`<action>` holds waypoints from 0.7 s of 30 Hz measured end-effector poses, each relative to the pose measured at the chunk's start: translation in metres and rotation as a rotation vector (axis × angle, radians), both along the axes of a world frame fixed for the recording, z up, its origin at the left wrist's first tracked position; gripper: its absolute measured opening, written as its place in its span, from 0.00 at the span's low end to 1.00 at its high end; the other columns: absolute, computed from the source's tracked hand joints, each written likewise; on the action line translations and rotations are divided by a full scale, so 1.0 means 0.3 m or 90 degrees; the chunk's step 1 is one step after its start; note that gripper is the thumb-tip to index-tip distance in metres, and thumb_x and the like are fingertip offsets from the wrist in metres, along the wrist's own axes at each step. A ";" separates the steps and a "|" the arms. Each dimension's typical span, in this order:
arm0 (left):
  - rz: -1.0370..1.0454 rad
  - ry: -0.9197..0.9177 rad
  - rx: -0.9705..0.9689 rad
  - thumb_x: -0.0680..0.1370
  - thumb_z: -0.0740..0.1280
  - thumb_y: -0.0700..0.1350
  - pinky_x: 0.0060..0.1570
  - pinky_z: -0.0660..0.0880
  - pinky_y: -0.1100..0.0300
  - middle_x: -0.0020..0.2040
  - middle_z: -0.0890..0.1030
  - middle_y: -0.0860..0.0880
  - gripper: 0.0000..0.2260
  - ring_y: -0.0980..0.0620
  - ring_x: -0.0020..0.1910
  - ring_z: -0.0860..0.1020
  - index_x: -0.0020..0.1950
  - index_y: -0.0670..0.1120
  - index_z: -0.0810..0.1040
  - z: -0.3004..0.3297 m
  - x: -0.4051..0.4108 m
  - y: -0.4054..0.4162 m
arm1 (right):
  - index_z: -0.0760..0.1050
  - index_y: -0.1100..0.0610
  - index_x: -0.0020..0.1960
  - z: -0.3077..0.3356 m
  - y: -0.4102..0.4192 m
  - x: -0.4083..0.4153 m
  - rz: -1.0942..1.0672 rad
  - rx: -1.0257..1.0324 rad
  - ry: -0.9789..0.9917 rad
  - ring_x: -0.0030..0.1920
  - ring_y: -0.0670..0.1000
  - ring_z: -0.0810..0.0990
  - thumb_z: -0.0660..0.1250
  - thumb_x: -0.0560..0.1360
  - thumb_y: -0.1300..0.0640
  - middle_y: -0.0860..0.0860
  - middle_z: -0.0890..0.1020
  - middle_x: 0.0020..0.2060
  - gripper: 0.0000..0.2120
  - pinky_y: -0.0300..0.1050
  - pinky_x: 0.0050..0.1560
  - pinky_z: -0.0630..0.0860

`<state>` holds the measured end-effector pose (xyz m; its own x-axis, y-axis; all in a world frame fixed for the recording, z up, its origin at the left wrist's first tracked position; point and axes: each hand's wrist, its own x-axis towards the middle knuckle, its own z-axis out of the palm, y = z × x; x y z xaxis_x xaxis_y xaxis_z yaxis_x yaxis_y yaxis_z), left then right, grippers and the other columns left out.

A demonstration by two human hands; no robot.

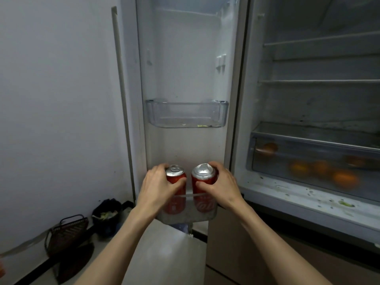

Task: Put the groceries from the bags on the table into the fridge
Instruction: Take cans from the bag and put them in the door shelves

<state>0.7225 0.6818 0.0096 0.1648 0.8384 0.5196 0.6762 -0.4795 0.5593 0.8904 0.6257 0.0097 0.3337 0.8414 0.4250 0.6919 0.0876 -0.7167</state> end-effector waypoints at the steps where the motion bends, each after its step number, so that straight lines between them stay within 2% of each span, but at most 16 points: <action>1: 0.005 -0.002 -0.005 0.68 0.72 0.58 0.52 0.70 0.58 0.56 0.80 0.46 0.26 0.46 0.56 0.76 0.60 0.45 0.76 0.000 0.002 0.001 | 0.72 0.50 0.58 -0.004 0.001 0.005 0.007 -0.002 0.005 0.56 0.51 0.77 0.75 0.63 0.50 0.45 0.78 0.51 0.25 0.51 0.60 0.71; 5: 0.008 -0.002 -0.023 0.68 0.71 0.59 0.46 0.69 0.60 0.53 0.80 0.47 0.24 0.47 0.54 0.77 0.57 0.47 0.77 0.007 0.007 -0.003 | 0.72 0.47 0.59 -0.015 -0.001 0.027 0.027 -0.005 0.021 0.56 0.51 0.77 0.74 0.61 0.48 0.46 0.80 0.53 0.27 0.53 0.59 0.73; 10: -0.004 0.038 -0.011 0.71 0.70 0.57 0.47 0.66 0.61 0.55 0.78 0.46 0.22 0.46 0.56 0.75 0.60 0.47 0.76 0.018 0.008 -0.020 | 0.72 0.49 0.60 0.008 -0.003 0.034 0.059 -0.019 -0.022 0.57 0.50 0.76 0.73 0.65 0.51 0.47 0.77 0.58 0.24 0.48 0.60 0.72; 13: -0.018 0.069 -0.024 0.73 0.68 0.55 0.52 0.68 0.58 0.55 0.76 0.43 0.21 0.44 0.58 0.73 0.62 0.45 0.74 0.016 0.010 -0.027 | 0.71 0.51 0.60 0.005 -0.012 0.036 0.077 -0.013 -0.066 0.59 0.49 0.74 0.71 0.68 0.50 0.47 0.75 0.58 0.23 0.48 0.61 0.70; 17: -0.014 0.171 -0.002 0.75 0.66 0.54 0.59 0.68 0.53 0.60 0.73 0.40 0.24 0.41 0.62 0.70 0.65 0.41 0.71 0.038 0.007 -0.041 | 0.64 0.54 0.69 0.001 -0.035 0.042 0.070 -0.015 -0.118 0.68 0.50 0.67 0.69 0.71 0.49 0.49 0.69 0.68 0.29 0.53 0.68 0.64; 19: -0.023 0.164 0.055 0.76 0.65 0.53 0.62 0.67 0.52 0.63 0.72 0.41 0.24 0.42 0.64 0.69 0.67 0.39 0.69 0.052 -0.006 -0.073 | 0.61 0.55 0.72 0.005 -0.051 0.037 0.054 0.005 -0.170 0.71 0.50 0.63 0.67 0.74 0.48 0.50 0.65 0.71 0.30 0.50 0.71 0.59; 21: -0.037 0.139 0.119 0.76 0.61 0.56 0.62 0.68 0.51 0.65 0.72 0.43 0.26 0.44 0.66 0.69 0.68 0.40 0.69 0.055 -0.033 -0.124 | 0.61 0.55 0.72 0.022 -0.075 0.014 0.046 0.059 -0.216 0.71 0.50 0.62 0.65 0.75 0.48 0.51 0.66 0.71 0.29 0.46 0.71 0.56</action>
<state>0.7127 0.6447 0.0260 0.3353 0.7176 0.6104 0.7393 -0.6020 0.3017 0.8947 0.6031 0.0162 0.1022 0.8106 0.5766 0.8787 0.1982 -0.4343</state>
